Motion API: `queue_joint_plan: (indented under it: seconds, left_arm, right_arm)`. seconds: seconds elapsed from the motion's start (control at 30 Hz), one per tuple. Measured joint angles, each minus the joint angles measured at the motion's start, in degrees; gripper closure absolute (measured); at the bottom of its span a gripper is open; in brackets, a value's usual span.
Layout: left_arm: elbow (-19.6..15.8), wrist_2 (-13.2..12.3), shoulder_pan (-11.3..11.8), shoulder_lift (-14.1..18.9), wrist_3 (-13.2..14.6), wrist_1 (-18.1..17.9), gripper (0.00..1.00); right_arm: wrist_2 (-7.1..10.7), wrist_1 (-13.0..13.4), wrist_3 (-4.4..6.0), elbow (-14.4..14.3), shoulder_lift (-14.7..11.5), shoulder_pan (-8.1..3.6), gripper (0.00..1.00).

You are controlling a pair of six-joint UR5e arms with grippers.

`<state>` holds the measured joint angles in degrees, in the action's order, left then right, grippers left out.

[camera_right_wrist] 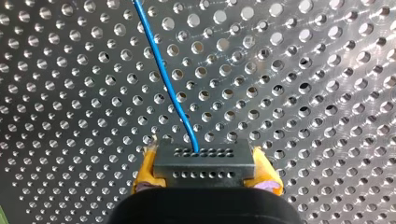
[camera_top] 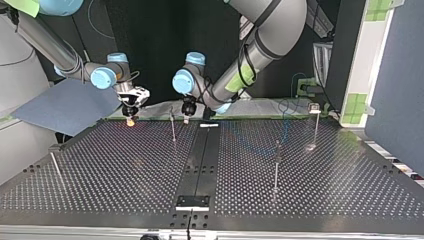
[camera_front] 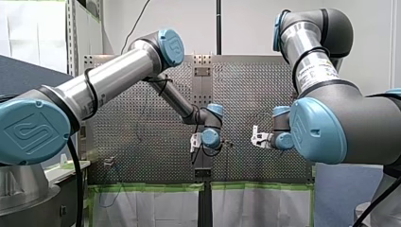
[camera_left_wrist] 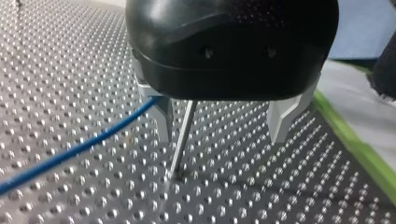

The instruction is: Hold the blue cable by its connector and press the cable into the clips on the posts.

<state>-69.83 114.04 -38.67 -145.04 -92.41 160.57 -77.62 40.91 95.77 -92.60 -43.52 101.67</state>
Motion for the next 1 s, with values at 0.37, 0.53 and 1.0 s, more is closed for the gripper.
queue_joint_plan:
  seconds: [0.37, 0.53, 1.0]
  left_arm:
    - [-6.46, 3.98, -5.09, 5.16, -2.04, 0.84, 0.0]
    - [-9.33, 4.29, -7.75, 5.41, -3.22, 0.67, 0.0]
    - [-10.37, 3.4, -7.9, 5.37, -4.65, -3.69, 0.0]
  right_arm:
    - [0.52, -1.24, -1.68, 0.0, 0.06, -0.02, 1.0]
    - [0.53, -1.51, -1.92, 0.0, 0.09, -0.09, 1.0]
    - [0.52, -1.76, -1.97, 0.0, 0.12, -0.14, 1.0]
